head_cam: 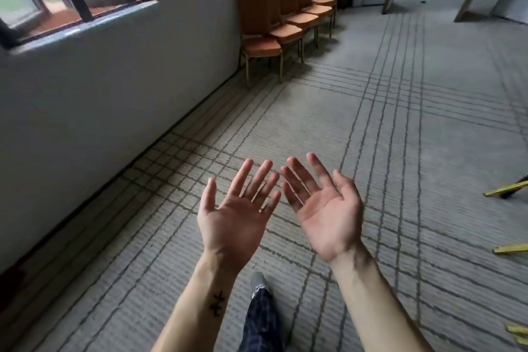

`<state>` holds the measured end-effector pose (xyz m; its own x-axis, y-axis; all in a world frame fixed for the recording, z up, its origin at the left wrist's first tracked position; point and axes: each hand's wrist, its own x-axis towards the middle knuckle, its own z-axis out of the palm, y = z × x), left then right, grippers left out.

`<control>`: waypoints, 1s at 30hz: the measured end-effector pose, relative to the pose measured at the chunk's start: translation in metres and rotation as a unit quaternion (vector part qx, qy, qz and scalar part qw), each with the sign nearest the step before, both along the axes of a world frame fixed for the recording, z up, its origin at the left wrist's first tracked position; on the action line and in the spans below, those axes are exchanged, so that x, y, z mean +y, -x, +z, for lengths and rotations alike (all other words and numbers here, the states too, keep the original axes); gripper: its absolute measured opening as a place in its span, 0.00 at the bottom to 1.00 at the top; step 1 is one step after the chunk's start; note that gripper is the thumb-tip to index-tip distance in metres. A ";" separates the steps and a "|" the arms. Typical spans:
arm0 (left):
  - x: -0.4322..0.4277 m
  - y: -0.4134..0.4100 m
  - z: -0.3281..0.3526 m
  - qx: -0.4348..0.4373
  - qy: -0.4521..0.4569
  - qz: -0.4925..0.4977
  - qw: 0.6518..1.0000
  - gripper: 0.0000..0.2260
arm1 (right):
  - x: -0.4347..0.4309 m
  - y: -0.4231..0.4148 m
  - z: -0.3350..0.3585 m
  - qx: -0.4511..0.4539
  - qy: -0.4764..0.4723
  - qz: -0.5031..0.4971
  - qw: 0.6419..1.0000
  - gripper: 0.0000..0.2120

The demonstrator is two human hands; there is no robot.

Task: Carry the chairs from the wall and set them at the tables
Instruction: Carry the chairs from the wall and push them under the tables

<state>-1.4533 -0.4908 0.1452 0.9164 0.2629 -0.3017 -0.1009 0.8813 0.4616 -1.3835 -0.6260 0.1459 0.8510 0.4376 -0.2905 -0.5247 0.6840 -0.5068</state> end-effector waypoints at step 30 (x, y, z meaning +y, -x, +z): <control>0.297 -0.638 0.017 0.001 -0.013 0.073 0.997 0.30 | 0.302 -0.660 0.017 -0.049 0.023 0.126 0.991 0.26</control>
